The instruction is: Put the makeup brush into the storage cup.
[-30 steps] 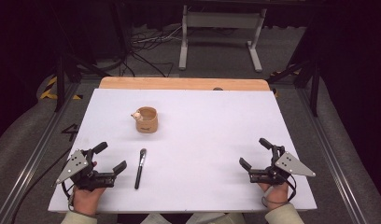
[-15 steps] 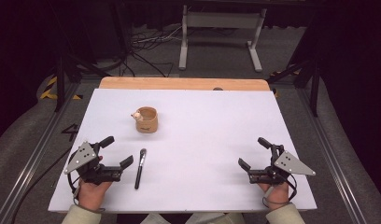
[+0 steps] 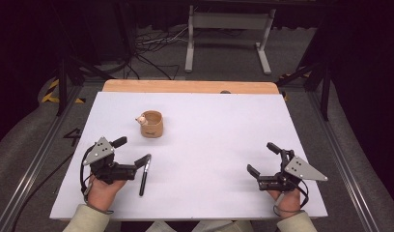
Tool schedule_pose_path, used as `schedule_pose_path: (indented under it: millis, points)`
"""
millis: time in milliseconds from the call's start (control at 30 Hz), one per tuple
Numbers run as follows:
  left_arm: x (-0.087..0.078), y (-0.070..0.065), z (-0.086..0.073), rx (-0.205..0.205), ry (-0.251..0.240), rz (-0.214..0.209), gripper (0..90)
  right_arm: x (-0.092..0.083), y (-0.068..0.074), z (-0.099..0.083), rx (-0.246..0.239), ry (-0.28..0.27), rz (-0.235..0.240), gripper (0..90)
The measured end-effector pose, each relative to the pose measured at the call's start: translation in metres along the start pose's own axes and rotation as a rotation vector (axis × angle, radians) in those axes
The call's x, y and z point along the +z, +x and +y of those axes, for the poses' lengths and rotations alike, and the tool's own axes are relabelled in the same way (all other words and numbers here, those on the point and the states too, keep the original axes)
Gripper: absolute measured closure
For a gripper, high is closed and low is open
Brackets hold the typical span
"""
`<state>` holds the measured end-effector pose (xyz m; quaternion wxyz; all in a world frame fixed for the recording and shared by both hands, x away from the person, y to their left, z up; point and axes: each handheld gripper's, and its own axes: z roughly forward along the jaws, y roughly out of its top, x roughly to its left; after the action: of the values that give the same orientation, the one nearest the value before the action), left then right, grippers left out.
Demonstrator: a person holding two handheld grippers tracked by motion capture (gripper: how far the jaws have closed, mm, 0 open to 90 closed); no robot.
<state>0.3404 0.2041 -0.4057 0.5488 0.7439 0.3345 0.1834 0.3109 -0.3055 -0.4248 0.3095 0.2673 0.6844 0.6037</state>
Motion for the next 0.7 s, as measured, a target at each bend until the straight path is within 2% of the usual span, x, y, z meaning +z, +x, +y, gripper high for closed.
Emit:
schedule_pose_path:
  millis: [100,167,300,433,467,533,700]
  points:
    - [0.002,-0.001,0.009,0.006,0.101,0.006,0.7,-0.003,-0.002,0.002,0.007,0.005,-0.010,0.0]
    - [0.003,-0.001,0.014,-0.006,0.154,0.005,1.0,-0.004,-0.004,0.003,0.006,0.008,-0.016,0.0]
    - [0.006,-0.002,0.026,-0.001,0.219,-0.002,1.0,-0.005,-0.006,0.002,0.015,0.017,-0.021,0.0]
    - [0.013,-0.006,0.036,-0.003,0.314,0.003,1.1,-0.006,-0.008,0.003,0.028,0.017,-0.025,0.0]
    - [0.013,-0.006,0.036,-0.003,0.314,0.003,1.1,-0.005,-0.009,0.003,0.028,0.015,-0.025,0.0]
    - [0.018,-0.009,0.042,0.005,0.376,-0.002,1.1,-0.005,-0.010,0.003,0.033,0.014,-0.021,0.0]
    - [0.022,-0.011,0.047,0.000,0.425,0.004,0.5,-0.004,-0.012,0.001,0.055,0.014,-0.015,0.0]
